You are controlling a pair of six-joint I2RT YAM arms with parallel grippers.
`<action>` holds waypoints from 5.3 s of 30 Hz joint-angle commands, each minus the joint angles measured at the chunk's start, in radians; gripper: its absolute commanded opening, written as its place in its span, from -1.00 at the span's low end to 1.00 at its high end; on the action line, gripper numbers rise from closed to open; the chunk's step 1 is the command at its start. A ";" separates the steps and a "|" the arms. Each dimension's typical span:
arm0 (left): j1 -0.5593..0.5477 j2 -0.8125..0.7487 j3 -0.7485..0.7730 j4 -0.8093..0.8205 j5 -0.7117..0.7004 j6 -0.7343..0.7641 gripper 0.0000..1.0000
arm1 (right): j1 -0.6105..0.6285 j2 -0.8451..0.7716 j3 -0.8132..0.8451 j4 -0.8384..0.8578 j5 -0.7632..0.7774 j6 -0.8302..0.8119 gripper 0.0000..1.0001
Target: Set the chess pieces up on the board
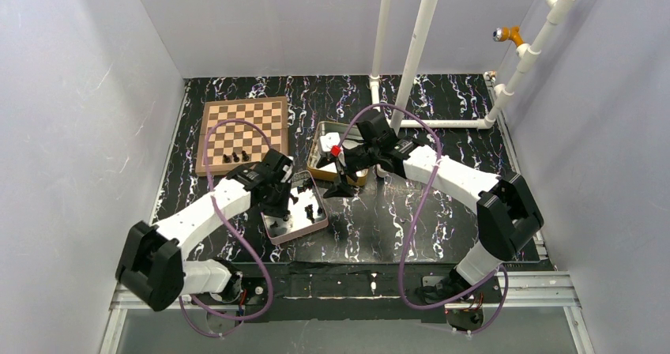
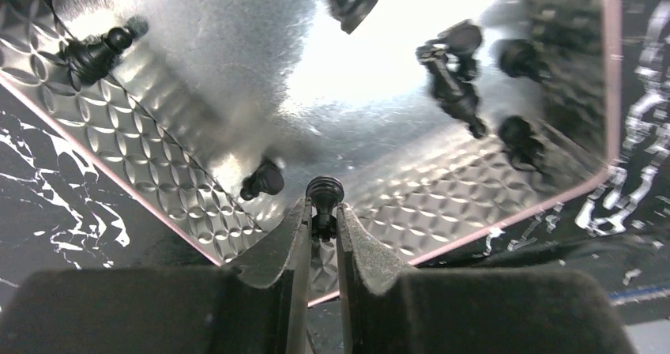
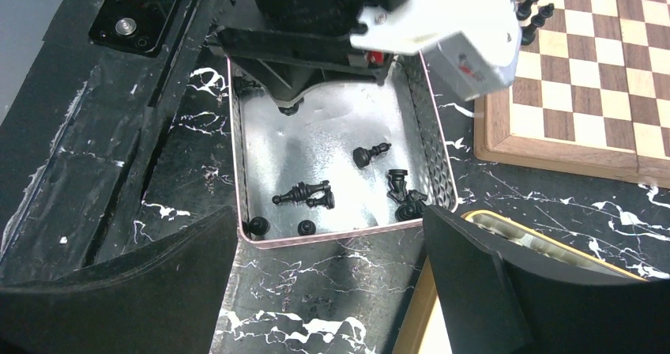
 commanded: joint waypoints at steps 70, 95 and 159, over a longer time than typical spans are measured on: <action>0.312 0.643 0.704 -0.002 -0.122 0.122 -0.82 | -0.032 -0.073 -0.063 0.128 0.033 0.123 0.97; 0.317 0.609 0.760 -0.042 -0.148 0.141 -0.34 | -0.032 -0.083 -0.069 0.129 0.033 0.123 0.97; 0.321 -0.785 0.110 -0.256 -0.173 -0.088 0.96 | 0.312 0.349 0.209 0.103 0.852 0.955 0.18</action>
